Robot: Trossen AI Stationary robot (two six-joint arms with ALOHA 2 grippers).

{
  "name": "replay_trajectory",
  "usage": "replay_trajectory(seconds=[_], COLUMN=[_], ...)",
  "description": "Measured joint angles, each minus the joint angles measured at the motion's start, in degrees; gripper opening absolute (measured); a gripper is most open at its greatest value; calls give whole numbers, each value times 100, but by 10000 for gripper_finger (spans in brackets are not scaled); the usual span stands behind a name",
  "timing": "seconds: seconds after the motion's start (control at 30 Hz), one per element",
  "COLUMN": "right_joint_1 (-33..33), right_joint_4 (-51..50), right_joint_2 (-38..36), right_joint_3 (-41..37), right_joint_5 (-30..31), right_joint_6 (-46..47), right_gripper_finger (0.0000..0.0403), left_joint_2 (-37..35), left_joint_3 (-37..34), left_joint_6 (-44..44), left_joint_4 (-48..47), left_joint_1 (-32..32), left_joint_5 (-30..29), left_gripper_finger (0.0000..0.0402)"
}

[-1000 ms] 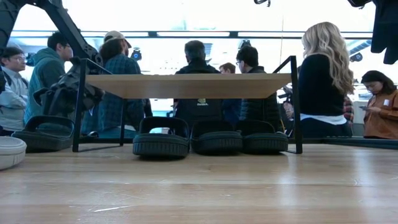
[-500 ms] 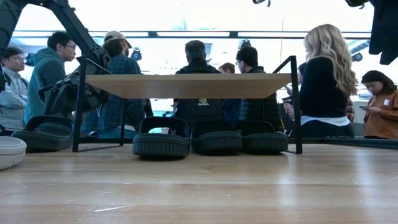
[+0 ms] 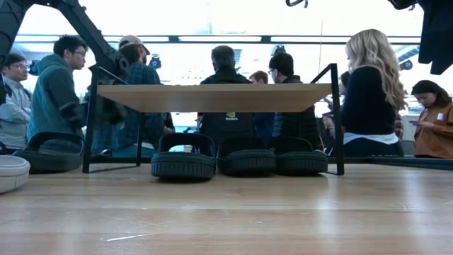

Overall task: Pick and place slides into the shelf
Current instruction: Adjust the black slide

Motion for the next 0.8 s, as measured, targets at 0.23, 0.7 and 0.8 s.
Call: replay_trajectory(seconds=[0.23, 0.7, 0.8], right_joint_1=[0, 0, 0], right_joint_4=[5, 17, 20], right_joint_2=[0, -2, -2], right_joint_3=[0, 0, 0], right_joint_5=[-42, 4, 6], right_joint_6=[24, 63, 61], right_gripper_finger=[238, 238, 238], left_joint_2=[-42, 353, 308], left_joint_3=[1077, 706, 719], left_joint_6=[614, -990, -1257], left_joint_4=[-193, -89, -19], left_joint_1=[-52, -478, -486], left_joint_5=[-956, -1746, -1856], left_gripper_finger=[100, 8, 5])
